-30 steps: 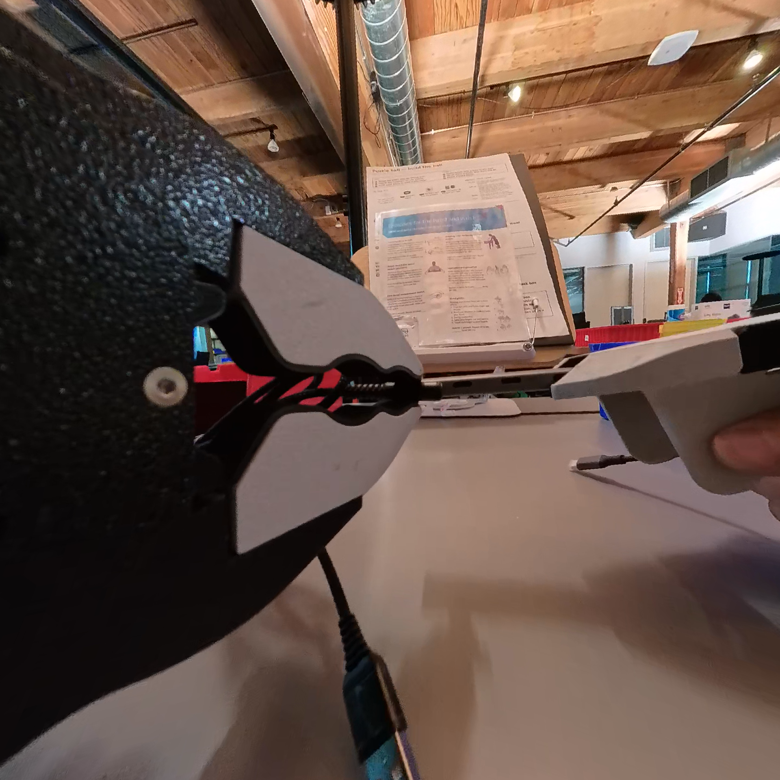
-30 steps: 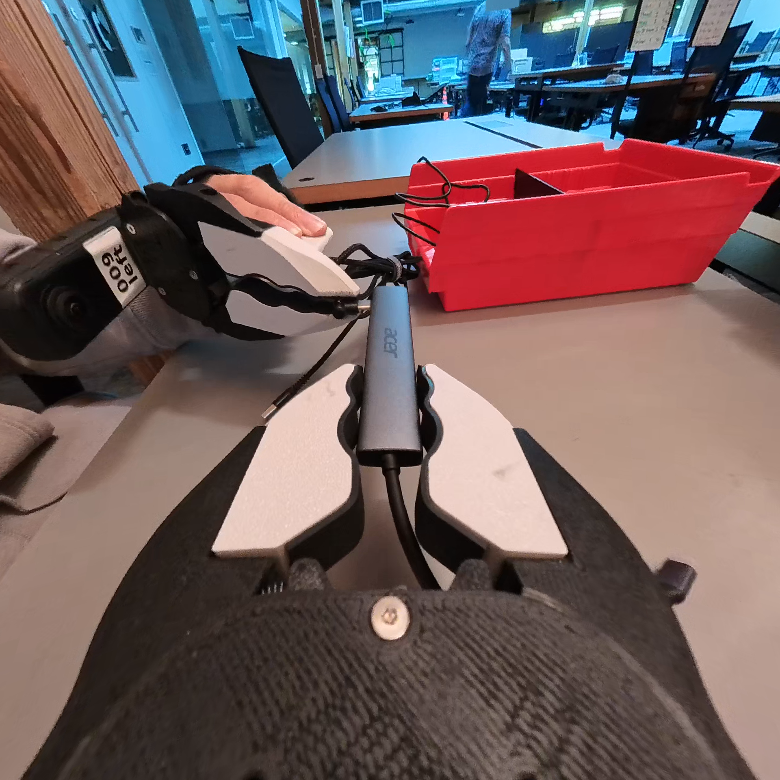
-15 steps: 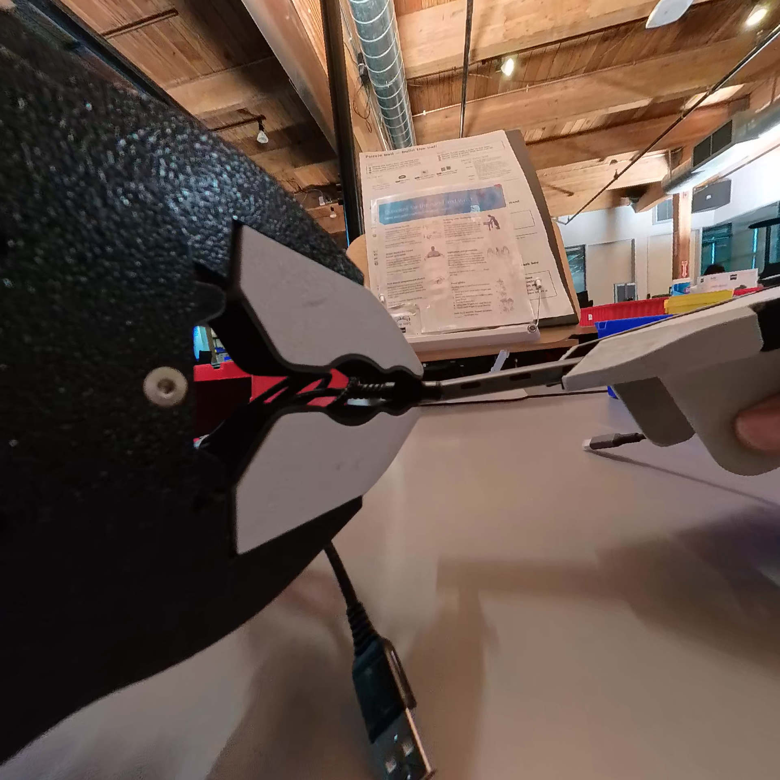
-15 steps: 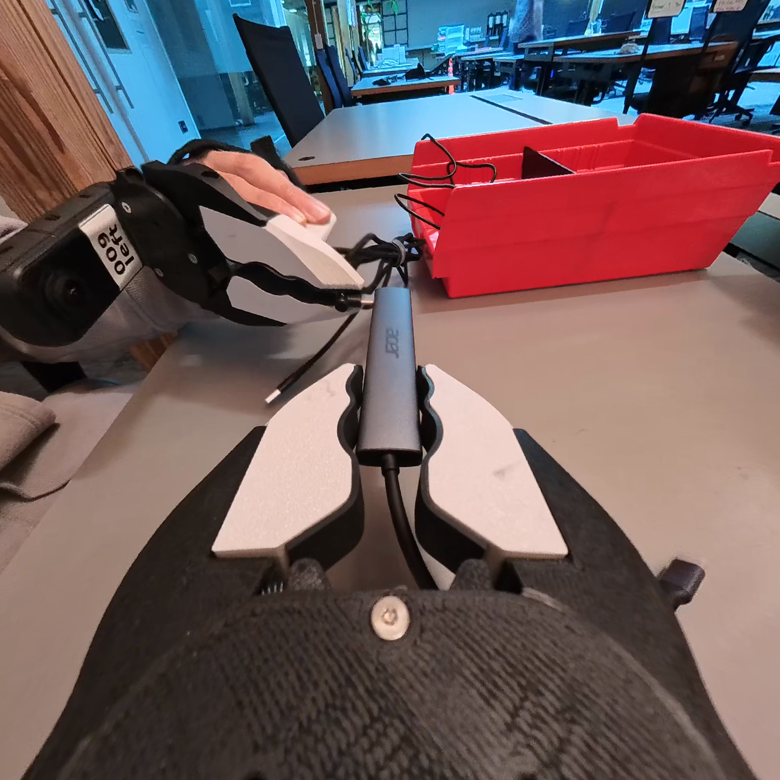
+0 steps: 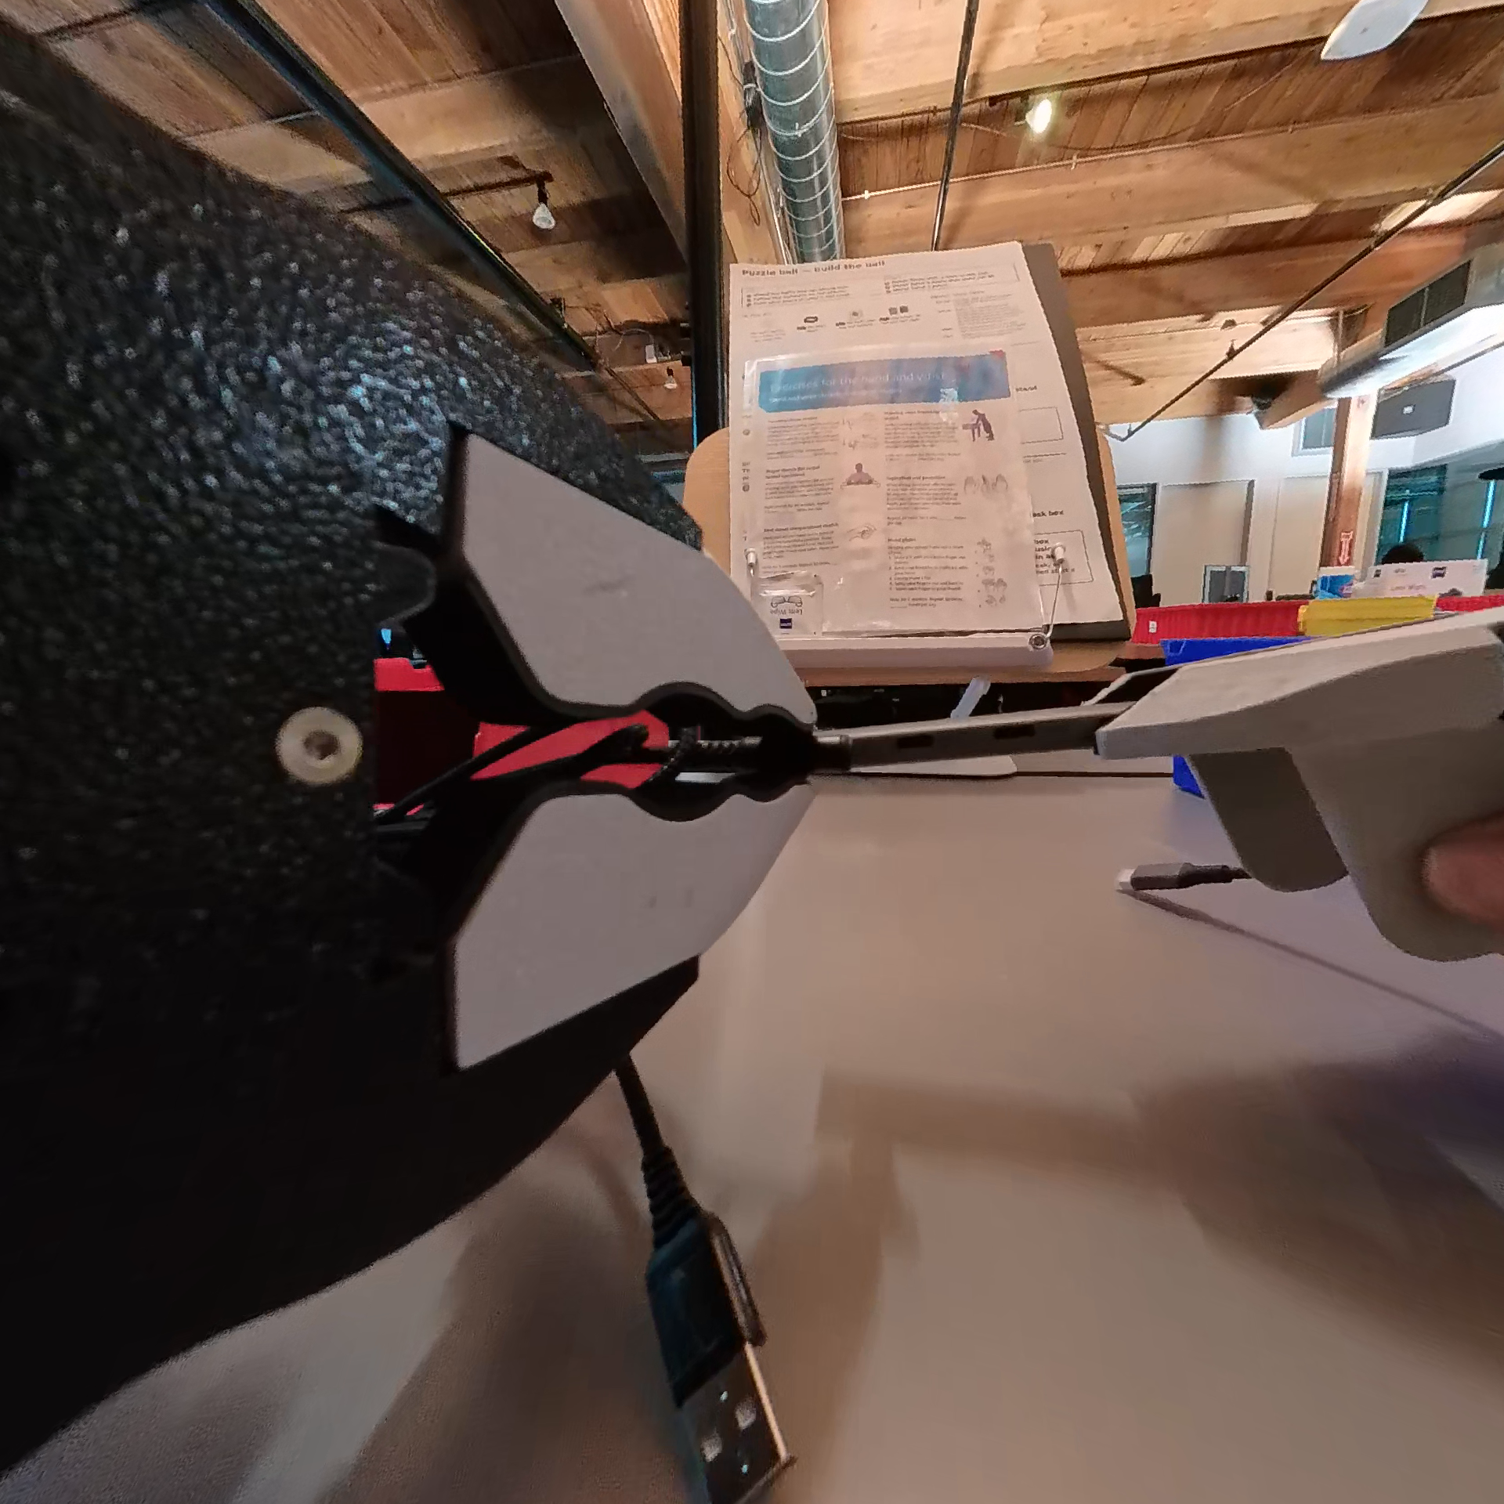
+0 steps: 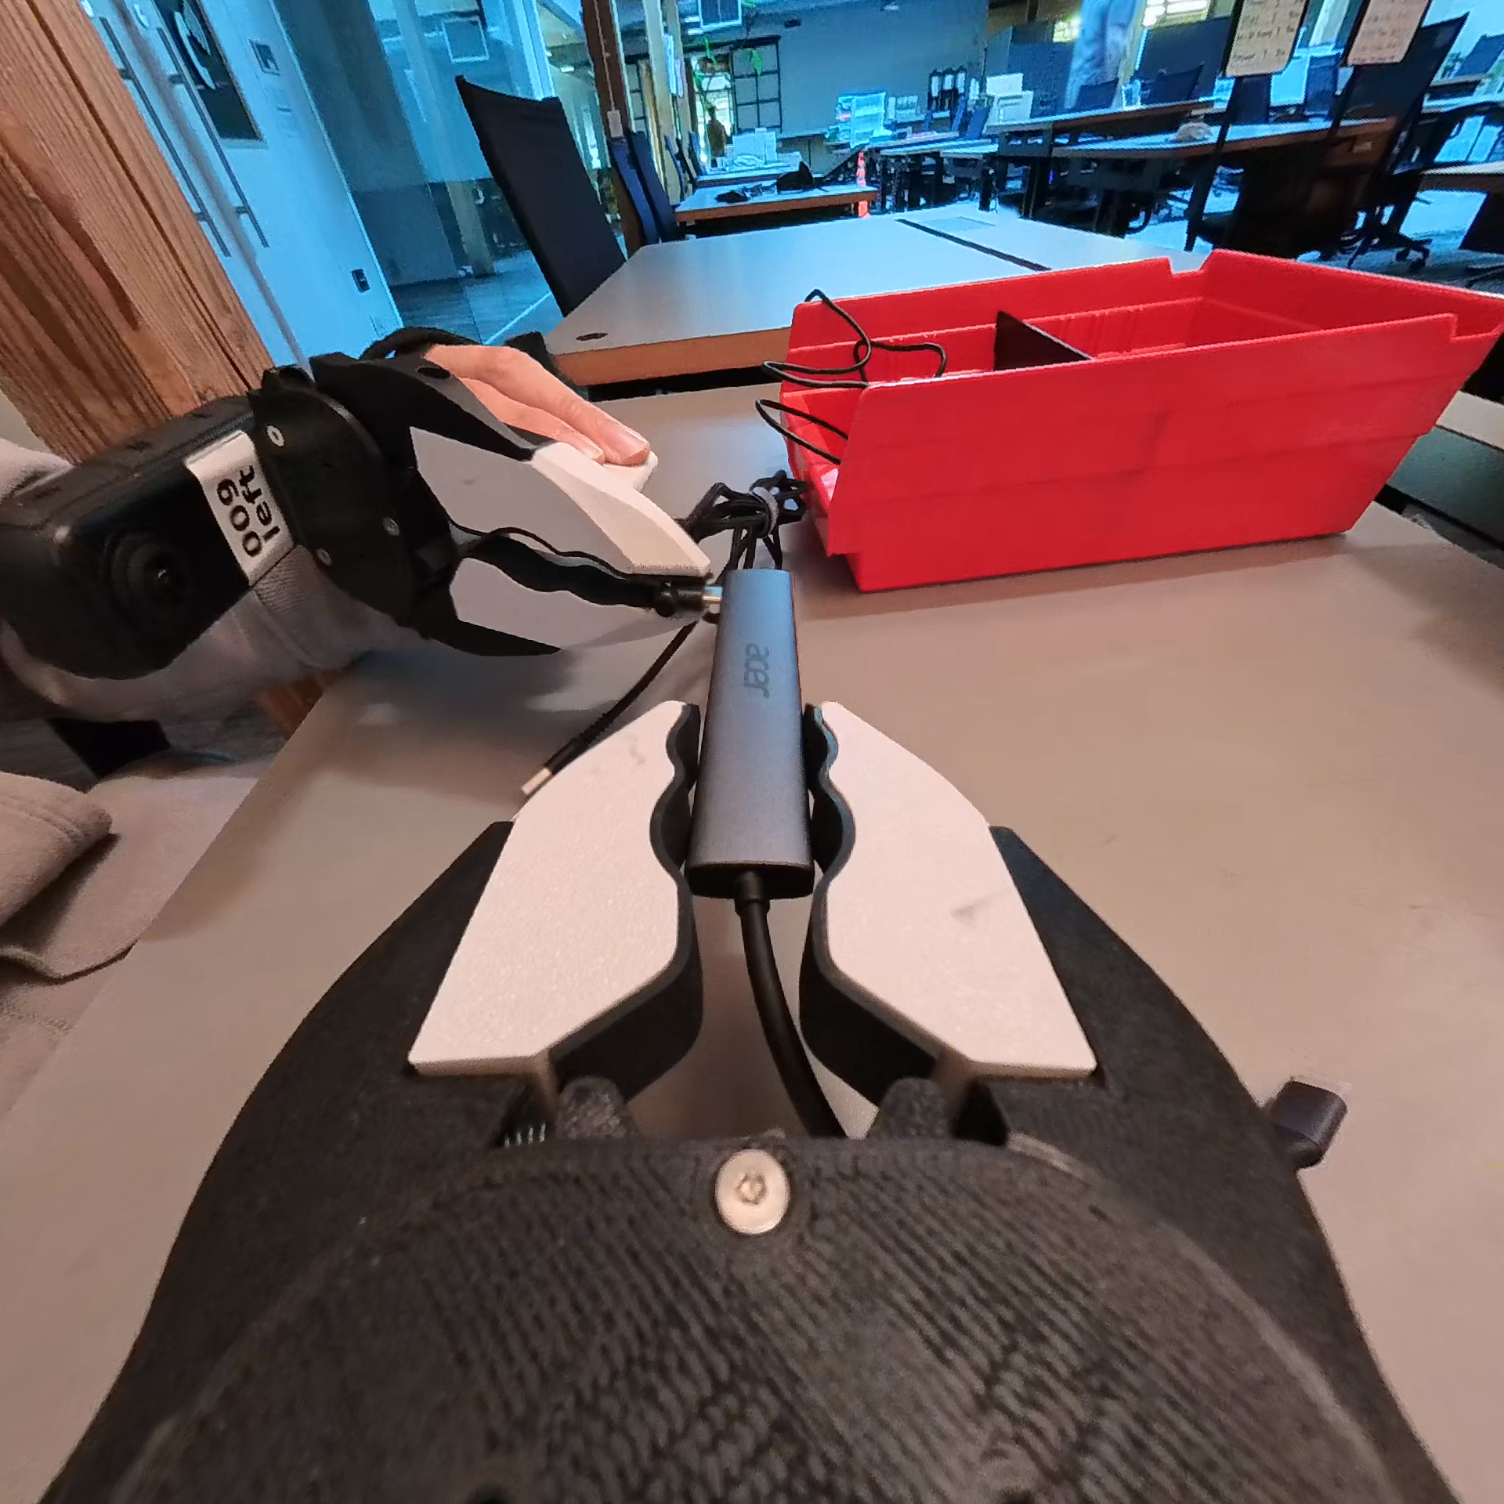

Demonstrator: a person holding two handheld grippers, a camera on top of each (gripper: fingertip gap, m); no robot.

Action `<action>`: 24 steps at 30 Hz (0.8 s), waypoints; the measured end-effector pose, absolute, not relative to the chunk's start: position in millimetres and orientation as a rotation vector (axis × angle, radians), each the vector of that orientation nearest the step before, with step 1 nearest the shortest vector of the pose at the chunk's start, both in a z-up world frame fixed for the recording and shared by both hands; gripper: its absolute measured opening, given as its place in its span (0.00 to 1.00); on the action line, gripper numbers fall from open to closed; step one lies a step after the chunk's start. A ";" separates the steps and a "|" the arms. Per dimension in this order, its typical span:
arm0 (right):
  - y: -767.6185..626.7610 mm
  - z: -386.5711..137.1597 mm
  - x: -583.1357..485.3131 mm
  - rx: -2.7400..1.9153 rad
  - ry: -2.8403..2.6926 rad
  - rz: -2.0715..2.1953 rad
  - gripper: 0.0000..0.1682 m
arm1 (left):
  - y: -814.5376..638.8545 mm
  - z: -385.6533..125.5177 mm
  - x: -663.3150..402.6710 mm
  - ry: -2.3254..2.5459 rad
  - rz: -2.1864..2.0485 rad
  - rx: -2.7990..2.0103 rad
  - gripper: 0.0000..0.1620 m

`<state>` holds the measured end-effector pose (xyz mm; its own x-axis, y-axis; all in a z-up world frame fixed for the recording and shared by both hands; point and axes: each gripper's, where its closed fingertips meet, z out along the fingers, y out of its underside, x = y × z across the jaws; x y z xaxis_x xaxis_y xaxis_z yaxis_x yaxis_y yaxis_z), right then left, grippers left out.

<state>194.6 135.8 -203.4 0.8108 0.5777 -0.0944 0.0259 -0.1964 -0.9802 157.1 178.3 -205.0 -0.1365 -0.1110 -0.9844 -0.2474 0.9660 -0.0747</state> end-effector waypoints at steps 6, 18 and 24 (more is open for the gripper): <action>134.4 -203.8 193.4 -1.714 -0.481 0.550 0.15 | 178.9 -204.2 157.0 1.714 0.159 -0.267 0.05; 135.0 -207.3 192.8 -1.728 -0.511 0.465 0.15 | 181.3 -212.1 159.7 1.750 0.149 -0.355 0.05; 134.3 -220.8 182.9 -1.742 -0.704 0.302 0.15 | 179.9 -231.1 153.7 1.929 -0.019 -0.519 0.25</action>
